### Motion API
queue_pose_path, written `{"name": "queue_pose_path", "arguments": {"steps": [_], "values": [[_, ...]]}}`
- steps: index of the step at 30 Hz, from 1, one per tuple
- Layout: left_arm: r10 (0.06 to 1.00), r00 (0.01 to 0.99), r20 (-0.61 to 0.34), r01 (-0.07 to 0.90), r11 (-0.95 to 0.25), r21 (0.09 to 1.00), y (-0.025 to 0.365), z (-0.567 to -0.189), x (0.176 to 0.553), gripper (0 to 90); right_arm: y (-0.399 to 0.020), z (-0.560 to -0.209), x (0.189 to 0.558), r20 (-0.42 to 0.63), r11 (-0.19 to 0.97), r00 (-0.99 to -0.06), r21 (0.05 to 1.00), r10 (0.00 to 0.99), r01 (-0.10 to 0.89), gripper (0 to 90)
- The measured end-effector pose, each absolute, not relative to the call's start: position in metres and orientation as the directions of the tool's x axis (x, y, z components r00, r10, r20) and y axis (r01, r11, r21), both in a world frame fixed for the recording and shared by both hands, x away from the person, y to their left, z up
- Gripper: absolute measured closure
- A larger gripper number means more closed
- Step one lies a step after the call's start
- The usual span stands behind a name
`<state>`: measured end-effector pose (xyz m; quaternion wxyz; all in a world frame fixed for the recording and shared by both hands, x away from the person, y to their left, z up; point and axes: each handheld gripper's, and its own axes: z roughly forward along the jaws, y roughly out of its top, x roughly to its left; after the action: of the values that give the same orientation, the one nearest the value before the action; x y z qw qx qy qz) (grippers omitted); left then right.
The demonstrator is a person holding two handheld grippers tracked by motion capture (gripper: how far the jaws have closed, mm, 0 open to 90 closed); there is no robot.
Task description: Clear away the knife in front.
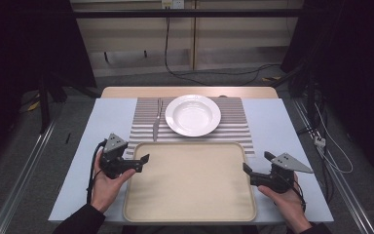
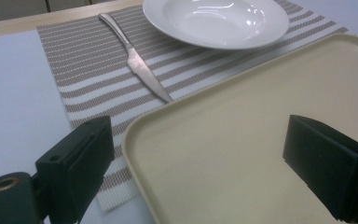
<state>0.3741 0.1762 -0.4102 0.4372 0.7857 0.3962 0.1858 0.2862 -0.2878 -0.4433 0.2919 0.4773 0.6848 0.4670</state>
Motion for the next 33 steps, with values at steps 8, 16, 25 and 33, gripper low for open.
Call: {"name": "queue_pose_path", "arguments": {"steps": [8, 16, 25, 33], "values": [[0.772, 0.634, -0.049, 0.475, -0.339, 0.812, 0.165, -0.406, 0.400, 8.7, -0.286, -0.444, 0.287, 0.052, 0.110, -0.385, 0.916, 0.921, 0.385, 9.5], [0.785, 0.619, -0.025, 0.483, -0.355, 0.800, 0.159, -0.402, 0.420, 10.3, -0.286, -0.444, 0.288, 0.051, 0.112, -0.386, 0.915, 0.921, 0.388, 9.6], [0.800, 0.597, -0.052, 0.524, -0.340, 0.781, 0.153, -0.403, 0.446, 13.0, -0.284, -0.443, 0.289, 0.040, 0.126, -0.392, 0.913, 0.919, 0.388, 9.5], [0.812, 0.584, 0.001, 0.518, -0.373, 0.770, 0.140, -0.407, 0.480, 15.3, -0.284, -0.443, 0.289, 0.048, 0.121, -0.398, 0.914, 0.916, 0.388, 9.5]]}}
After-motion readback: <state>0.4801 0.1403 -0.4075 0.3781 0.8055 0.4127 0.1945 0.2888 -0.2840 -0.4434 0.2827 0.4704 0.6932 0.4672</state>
